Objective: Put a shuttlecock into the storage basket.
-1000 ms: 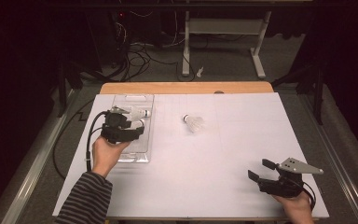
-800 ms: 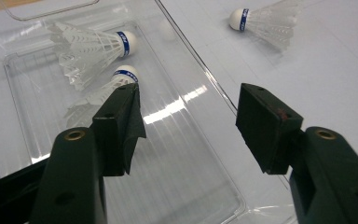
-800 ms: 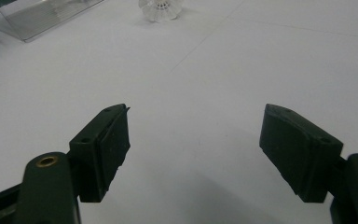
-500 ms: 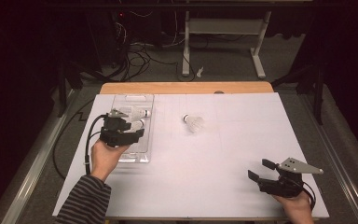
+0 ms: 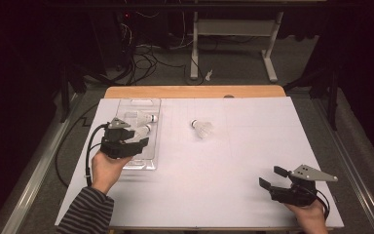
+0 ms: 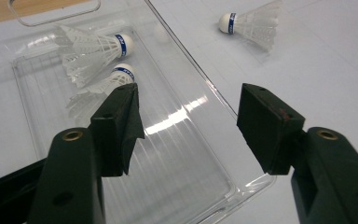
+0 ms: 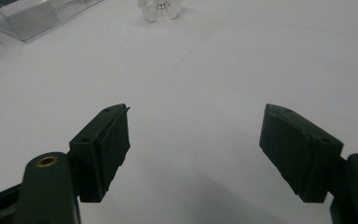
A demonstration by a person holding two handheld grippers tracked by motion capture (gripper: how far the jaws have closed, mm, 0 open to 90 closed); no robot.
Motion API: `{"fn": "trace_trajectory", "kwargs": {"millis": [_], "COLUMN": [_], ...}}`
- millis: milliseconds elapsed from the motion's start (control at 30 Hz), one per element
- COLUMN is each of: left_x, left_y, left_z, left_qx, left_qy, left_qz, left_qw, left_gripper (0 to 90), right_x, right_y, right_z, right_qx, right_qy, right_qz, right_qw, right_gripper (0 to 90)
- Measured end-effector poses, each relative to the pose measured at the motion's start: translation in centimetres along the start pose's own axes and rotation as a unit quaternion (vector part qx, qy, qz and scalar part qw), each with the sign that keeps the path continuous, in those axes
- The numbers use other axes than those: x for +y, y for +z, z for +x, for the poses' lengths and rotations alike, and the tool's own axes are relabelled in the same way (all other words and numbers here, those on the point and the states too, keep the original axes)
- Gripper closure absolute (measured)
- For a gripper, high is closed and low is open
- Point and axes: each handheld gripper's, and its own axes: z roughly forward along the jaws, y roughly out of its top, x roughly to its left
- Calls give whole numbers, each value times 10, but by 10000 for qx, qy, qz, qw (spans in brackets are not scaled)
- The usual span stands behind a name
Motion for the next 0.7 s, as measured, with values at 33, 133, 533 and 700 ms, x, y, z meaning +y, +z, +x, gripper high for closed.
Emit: {"fn": "trace_trajectory", "kwargs": {"millis": [33, 133, 533, 700], "left_x": [-1, -3, -9, -12], "left_y": [-1, -3, -17, -21], "left_z": [0, 0, -3, -1], "left_qx": [-6, -15, -108, -122], "left_qy": [7, 34, 119, 86], "left_qz": [-8, -28, -164, -205], "left_qw": [10000, 10000, 9997, 9997], "left_gripper": [400, 397, 393, 390], "right_x": [0, 0, 0, 0], "right_y": [0, 0, 0, 0], "right_z": [0, 0, -1, -1], "right_qx": [0, 3, 2, 5], "right_qy": [-2, 4, 16, 19], "right_qz": [0, -5, -10, -10], "right_qw": [10000, 10000, 10000, 10000], "right_gripper": [246, 246, 246, 246]}}
